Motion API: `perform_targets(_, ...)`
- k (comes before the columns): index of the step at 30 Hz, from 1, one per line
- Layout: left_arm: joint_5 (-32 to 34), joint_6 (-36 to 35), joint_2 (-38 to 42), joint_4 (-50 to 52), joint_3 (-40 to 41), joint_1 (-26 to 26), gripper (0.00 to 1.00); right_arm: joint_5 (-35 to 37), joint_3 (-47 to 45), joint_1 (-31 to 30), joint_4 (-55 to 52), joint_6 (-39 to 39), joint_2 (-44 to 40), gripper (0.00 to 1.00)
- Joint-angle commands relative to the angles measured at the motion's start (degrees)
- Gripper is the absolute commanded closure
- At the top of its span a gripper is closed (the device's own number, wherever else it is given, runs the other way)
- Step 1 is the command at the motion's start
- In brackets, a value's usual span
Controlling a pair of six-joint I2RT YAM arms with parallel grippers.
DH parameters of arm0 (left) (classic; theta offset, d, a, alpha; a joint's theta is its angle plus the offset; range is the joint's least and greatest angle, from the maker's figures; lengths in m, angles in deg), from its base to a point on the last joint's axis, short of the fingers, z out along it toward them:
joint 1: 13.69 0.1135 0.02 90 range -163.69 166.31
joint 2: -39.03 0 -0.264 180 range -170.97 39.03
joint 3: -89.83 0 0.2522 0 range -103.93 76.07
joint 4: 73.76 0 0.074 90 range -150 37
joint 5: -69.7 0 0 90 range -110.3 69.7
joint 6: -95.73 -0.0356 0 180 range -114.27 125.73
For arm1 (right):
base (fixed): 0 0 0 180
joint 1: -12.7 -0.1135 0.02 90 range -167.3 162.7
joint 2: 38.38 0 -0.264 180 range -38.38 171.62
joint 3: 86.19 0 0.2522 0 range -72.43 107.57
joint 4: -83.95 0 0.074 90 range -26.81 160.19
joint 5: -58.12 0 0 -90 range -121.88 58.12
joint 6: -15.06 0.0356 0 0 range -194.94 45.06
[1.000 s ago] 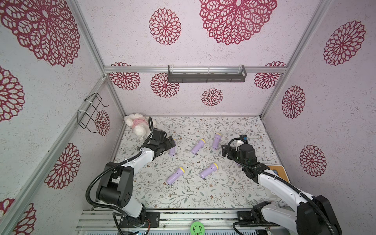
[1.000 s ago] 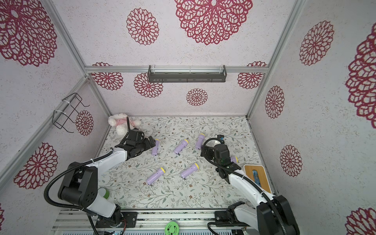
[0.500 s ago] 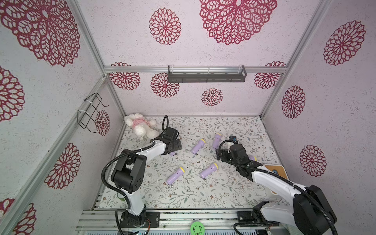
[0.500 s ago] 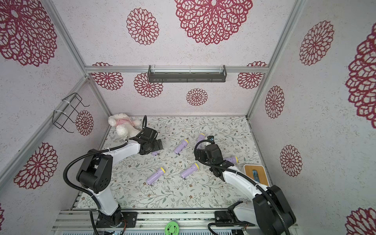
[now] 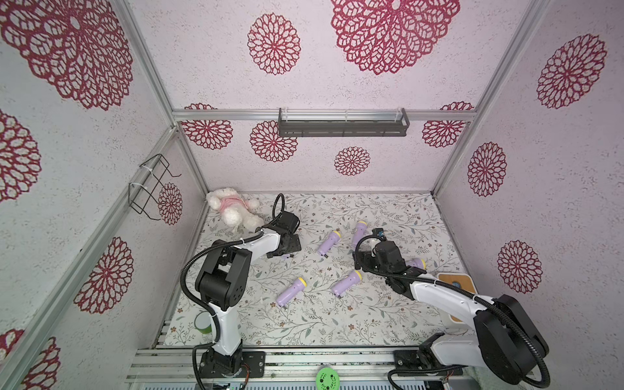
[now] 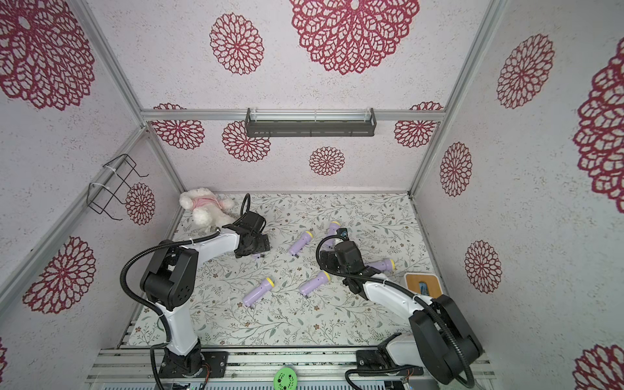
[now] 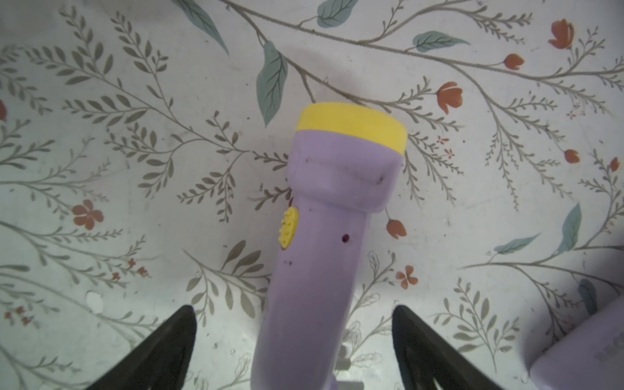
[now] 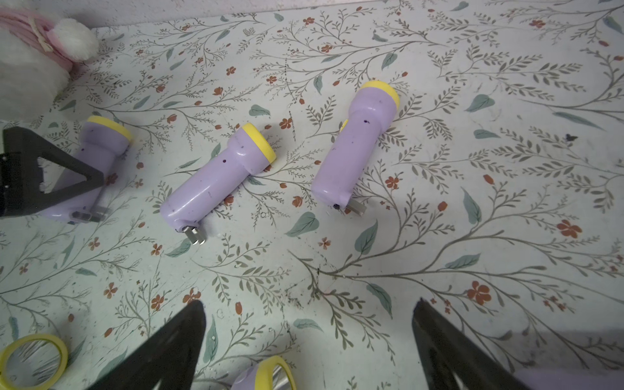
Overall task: Close the plug at the bottom of the flashlight
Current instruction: Pick up the flashlight from the center of the board.
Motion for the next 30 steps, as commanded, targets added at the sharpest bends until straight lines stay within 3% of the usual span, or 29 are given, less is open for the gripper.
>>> perform_targets(1,1.31,-0.10,-0.97,1.00,-1.89,-0.42,0.12,-0.71,-0.32,-0.77,3.10,-1.06,0.39,0.04)
perform_targets(30,4.61,0.51,-8.49,4.83,-5.89,-1.79,0.40,-0.98,-0.63,-3.00,5.51,-1.22,2.92,0.05)
